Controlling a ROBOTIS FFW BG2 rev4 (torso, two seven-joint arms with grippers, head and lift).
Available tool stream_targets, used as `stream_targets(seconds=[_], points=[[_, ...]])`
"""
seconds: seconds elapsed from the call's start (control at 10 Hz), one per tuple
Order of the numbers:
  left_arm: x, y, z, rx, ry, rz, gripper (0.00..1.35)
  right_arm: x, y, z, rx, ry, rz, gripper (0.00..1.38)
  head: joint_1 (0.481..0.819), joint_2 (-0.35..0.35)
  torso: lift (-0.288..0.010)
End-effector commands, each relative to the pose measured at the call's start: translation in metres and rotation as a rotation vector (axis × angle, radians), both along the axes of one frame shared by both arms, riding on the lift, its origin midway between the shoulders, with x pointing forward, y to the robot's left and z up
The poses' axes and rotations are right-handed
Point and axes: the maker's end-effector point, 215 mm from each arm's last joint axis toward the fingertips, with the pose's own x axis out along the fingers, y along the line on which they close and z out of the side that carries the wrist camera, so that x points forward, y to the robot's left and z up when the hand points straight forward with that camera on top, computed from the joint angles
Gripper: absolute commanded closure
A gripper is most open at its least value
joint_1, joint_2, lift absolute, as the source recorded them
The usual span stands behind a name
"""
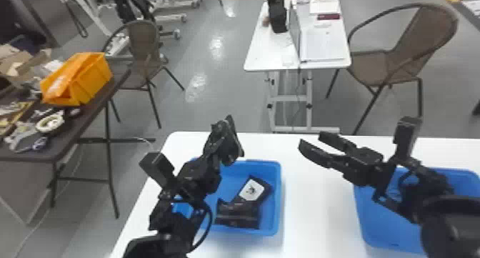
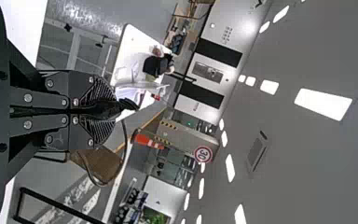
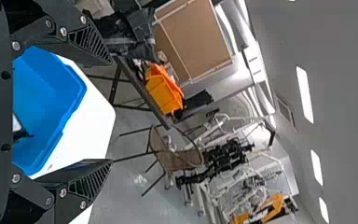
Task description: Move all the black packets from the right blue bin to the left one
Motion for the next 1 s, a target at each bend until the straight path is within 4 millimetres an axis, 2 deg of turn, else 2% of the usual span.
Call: stream_targets(seconds=[0.0, 0.3, 0.4, 0.5, 0.6, 0.7, 0.9], points=[[-0.003, 0.005, -0.024, 0.069, 0.039, 0.008, 1.22, 0.002, -0.032, -0.016, -0.037, 0.025, -0.070, 0.32, 0.695, 0.212, 0.000], [-0.013, 0.021, -0.059, 0.280, 0.070, 0.023, 1.22, 0.003, -0.056, -0.046, -0.089, 0.070, -0.116, 0.32, 0.695, 0.173, 0.000], [-0.015, 0.023, -0.067, 0.268, 0.085, 0.031, 1.20, 0.002, -0.060, -0.050, -0.093, 0.077, -0.124, 0.32, 0.695, 0.172, 0.000], [-0.016, 0.025, -0.067, 0.233, 0.081, 0.047, 0.80, 0.002, -0.067, -0.052, -0.095, 0.080, -0.136, 0.32, 0.695, 0.171, 0.000], [-0.016, 0.029, -0.060, 0.233, 0.057, 0.059, 0.28, 0.000, -0.073, -0.053, -0.096, 0.083, -0.148, 0.32, 0.695, 0.169, 0.000], [-0.015, 0.029, -0.055, 0.229, 0.042, 0.062, 0.05, -0.001, -0.084, -0.056, -0.107, 0.086, -0.167, 0.32, 0.695, 0.166, 0.000], [-0.017, 0.025, -0.049, 0.204, 0.025, 0.061, 0.19, -0.003, -0.115, -0.061, -0.162, 0.082, -0.229, 0.32, 0.695, 0.148, 0.000]])
